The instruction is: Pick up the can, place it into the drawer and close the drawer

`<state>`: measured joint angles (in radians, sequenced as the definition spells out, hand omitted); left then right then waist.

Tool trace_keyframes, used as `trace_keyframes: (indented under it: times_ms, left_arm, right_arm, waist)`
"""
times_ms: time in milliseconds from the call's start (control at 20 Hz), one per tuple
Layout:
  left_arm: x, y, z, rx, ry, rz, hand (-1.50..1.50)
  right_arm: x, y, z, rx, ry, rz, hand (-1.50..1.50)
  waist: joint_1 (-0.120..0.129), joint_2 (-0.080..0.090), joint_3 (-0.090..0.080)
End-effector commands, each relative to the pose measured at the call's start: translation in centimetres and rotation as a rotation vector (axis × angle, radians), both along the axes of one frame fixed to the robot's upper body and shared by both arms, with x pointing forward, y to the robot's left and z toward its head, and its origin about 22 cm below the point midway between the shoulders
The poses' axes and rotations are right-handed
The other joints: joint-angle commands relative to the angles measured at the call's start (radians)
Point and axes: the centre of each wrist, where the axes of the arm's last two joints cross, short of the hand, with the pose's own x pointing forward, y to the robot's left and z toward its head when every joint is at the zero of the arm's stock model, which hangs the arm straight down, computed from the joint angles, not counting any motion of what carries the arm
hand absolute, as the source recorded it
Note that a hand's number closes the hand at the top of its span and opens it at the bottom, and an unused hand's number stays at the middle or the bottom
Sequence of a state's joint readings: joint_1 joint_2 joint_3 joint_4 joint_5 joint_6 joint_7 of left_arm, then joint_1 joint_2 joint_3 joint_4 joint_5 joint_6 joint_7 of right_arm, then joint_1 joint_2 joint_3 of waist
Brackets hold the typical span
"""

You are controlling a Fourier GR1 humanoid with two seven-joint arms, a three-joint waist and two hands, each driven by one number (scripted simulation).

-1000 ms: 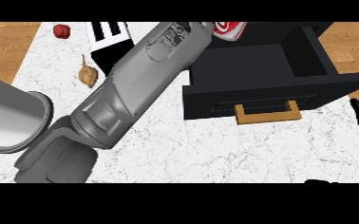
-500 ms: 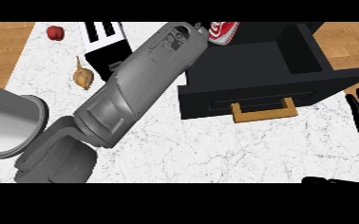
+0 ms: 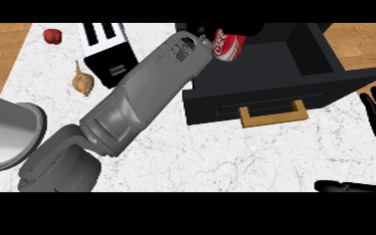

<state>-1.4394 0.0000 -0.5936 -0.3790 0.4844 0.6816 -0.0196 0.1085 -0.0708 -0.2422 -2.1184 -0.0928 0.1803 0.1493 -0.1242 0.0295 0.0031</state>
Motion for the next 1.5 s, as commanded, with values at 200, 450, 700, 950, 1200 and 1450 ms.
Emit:
trace_keyframes:
  times_ms: [200,450,700,950,1200,1450]
  left_arm:
    - [0.2,0.3,-0.7,-0.010,-0.001,0.072,-1.50]
    - [0.2,0.4,-0.9,-0.026,-0.019,0.093,-1.50]
    - [-0.1,0.4,-1.4,-0.065,-0.026,0.102,-1.50]
    - [-0.3,-0.3,-0.2,-0.120,0.016,0.083,-1.50]
    - [-0.4,0.5,-2.0,-0.166,0.019,0.090,-1.50]
    - [-0.7,-0.6,0.0,-0.198,-0.027,0.076,-1.50]
  right_arm:
    - [-0.3,1.1,0.2,0.005,-0.009,0.017,-1.50]
    - [0.5,1.0,0.2,-0.008,-0.025,0.013,-1.50]
    - [0.2,0.0,1.5,-0.112,-0.066,-0.029,-1.50]
    - [-0.9,-0.2,2.9,-0.325,-0.123,-0.018,-1.50]
    - [-1.0,1.6,3.9,-0.419,-0.190,-0.004,-1.50]
    - [0.8,1.8,3.5,-0.603,-0.191,-0.029,-1.50]
  waist:
    - [-0.006,0.000,-0.001]
    - [-0.006,0.008,0.000]
    - [0.004,0.002,-0.001]
    - [0.002,-0.003,-0.001]
    - [0.015,0.000,-0.002]
    - [0.042,-0.005,-0.002]
